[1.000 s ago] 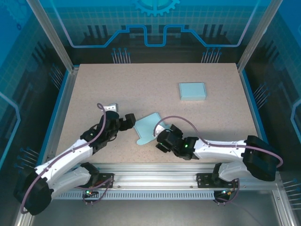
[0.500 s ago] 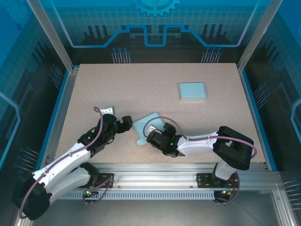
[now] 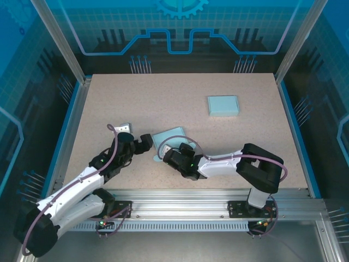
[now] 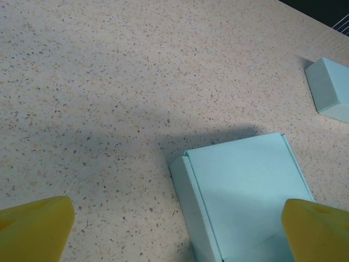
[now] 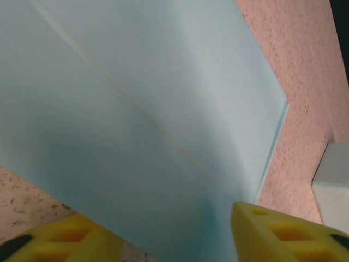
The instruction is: Fold the paper box
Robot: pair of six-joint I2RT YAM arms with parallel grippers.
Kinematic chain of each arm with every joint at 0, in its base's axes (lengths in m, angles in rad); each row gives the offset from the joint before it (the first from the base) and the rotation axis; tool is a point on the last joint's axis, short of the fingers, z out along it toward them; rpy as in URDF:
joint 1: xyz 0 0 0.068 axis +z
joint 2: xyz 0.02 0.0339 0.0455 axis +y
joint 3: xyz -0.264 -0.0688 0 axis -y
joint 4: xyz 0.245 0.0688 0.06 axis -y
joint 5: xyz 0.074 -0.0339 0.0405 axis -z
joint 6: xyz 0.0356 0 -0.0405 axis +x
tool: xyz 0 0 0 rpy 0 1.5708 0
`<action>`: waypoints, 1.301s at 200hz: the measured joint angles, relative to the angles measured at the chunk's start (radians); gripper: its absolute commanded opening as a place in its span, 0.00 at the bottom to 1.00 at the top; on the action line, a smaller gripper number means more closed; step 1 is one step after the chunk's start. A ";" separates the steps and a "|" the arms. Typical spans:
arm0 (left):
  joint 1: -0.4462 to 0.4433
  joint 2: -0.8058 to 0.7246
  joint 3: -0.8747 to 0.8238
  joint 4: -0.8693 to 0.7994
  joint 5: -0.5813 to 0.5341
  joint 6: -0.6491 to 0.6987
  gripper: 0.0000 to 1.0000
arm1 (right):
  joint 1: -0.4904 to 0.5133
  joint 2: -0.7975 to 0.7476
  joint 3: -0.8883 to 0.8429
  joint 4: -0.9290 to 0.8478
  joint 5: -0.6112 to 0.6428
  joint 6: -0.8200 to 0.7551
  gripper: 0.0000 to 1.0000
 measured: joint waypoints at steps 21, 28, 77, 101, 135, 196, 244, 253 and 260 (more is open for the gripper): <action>0.005 -0.020 -0.002 -0.011 0.000 0.000 0.99 | 0.000 0.009 0.021 0.004 -0.002 -0.027 0.33; 0.006 -0.027 -0.002 -0.013 0.000 0.000 0.99 | 0.000 0.010 0.031 0.006 -0.003 -0.034 0.30; 0.010 -0.071 -0.001 -0.043 -0.004 0.003 0.99 | -0.001 0.010 0.079 -0.005 0.006 -0.076 0.10; 0.013 -0.090 -0.001 -0.061 -0.007 0.008 0.99 | -0.001 -0.010 0.111 -0.061 0.016 -0.082 0.05; 0.013 -0.109 0.005 -0.085 -0.006 0.026 0.99 | -0.008 -0.071 0.214 -0.272 -0.005 -0.035 0.00; 0.039 -0.111 0.048 -0.077 0.064 0.087 0.99 | -0.103 -0.219 0.446 -0.744 -0.266 0.013 0.00; 0.185 -0.029 0.047 0.021 0.315 0.134 0.99 | -0.236 -0.170 0.584 -1.013 -0.495 -0.046 0.00; 0.213 -0.004 0.046 0.056 0.378 0.136 0.99 | -0.251 -0.134 0.621 -1.056 -0.531 -0.063 0.00; 0.235 0.018 0.042 0.091 0.431 0.136 0.99 | -0.263 -0.096 0.657 -1.089 -0.558 -0.080 0.00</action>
